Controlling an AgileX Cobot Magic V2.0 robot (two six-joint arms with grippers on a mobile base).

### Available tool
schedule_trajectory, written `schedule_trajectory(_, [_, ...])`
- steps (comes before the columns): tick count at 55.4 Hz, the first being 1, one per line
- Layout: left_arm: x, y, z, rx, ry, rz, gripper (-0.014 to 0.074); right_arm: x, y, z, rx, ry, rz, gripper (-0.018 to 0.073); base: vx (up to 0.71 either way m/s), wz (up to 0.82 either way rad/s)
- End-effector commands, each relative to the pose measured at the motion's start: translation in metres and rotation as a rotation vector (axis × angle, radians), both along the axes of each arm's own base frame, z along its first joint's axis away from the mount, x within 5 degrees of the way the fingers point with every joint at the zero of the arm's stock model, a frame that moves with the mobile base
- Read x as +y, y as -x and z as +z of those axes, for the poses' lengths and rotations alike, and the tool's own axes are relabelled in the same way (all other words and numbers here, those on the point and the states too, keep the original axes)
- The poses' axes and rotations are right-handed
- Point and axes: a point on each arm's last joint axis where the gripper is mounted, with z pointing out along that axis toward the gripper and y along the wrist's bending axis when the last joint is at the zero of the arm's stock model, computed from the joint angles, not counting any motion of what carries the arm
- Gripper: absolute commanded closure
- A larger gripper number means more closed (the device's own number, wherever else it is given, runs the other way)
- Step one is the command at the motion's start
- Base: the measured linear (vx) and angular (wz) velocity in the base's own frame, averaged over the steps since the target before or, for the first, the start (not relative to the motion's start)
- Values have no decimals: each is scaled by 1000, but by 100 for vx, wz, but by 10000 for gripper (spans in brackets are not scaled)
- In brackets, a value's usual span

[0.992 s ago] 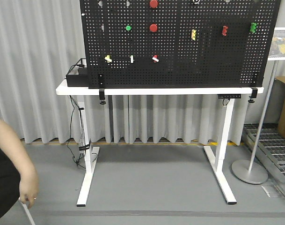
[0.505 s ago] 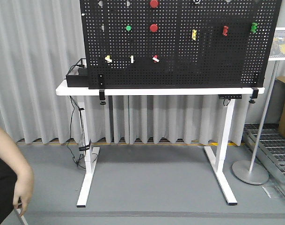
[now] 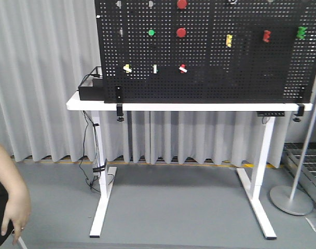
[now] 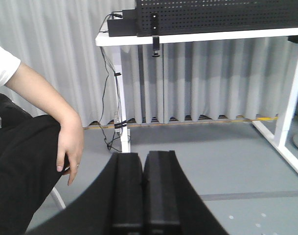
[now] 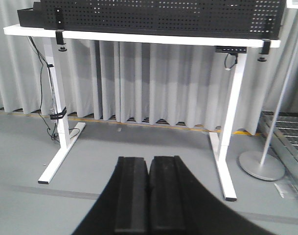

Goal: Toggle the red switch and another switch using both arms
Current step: 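Drive the base forward toward the black pegboard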

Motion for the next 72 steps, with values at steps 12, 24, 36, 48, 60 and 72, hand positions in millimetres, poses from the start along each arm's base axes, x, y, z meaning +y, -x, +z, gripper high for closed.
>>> schedule_trajectory(12, [0, 0, 3, -73, 12, 1, 594, 0, 0, 6, -79, 7, 1, 566, 18, 5])
schedule_trajectory(24, [0, 0, 3, -73, 12, 1, 594, 0, 0, 5, -77, 7, 1, 566, 23, -3])
schedule_trajectory(36, [0, 0, 3, -73, 12, 1, 594, 0, 0, 5, -77, 7, 1, 566, 28, -2])
schedule_trajectory(48, [0, 0, 3, -73, 12, 1, 594, 0, 0, 5, -77, 7, 1, 566, 32, -3])
schedule_trajectory(60, [0, 0, 3, -73, 12, 1, 594, 0, 0, 5, -77, 7, 1, 566, 34, -2])
schedule_trajectory(72, [0, 0, 3, -73, 12, 1, 594, 0, 0, 5, -77, 7, 1, 566, 34, 0])
